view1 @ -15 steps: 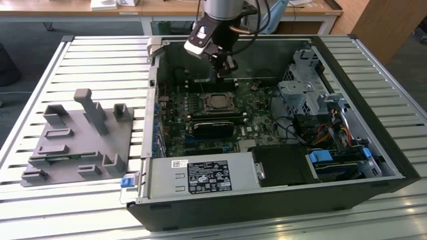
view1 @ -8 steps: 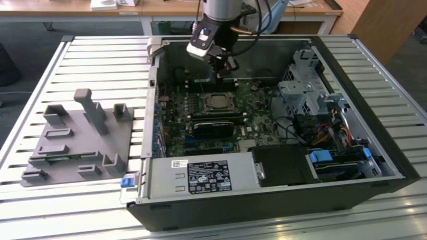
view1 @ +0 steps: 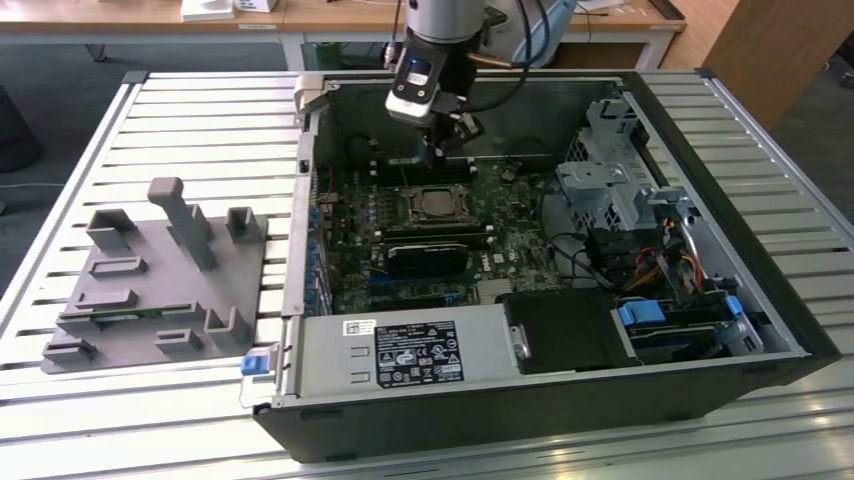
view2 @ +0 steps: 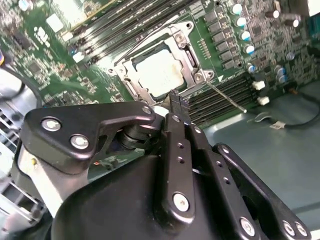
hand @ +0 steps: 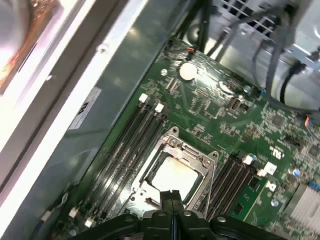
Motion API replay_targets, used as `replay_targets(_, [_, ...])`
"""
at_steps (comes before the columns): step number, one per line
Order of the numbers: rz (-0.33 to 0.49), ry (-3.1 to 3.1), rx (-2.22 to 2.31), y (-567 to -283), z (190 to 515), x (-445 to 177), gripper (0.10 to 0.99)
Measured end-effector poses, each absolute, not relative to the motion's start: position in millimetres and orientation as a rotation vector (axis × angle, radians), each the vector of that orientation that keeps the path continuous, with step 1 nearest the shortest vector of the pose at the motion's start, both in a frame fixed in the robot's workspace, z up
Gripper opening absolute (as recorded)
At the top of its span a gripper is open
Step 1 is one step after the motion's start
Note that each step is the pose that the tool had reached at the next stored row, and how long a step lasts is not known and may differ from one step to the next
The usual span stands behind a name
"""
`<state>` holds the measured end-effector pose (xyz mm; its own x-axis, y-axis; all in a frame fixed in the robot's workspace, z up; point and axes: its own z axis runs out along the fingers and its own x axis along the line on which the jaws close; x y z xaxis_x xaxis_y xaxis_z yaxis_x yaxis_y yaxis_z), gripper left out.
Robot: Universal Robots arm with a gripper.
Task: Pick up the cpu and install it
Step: 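Install the first cpu locking lever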
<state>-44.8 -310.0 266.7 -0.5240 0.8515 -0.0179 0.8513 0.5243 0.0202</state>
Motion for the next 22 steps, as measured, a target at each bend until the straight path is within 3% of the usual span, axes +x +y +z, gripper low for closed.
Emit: replay_targets(22, [0.021,2.967,0.960,-310.0,265.0,-44.7,0.106])
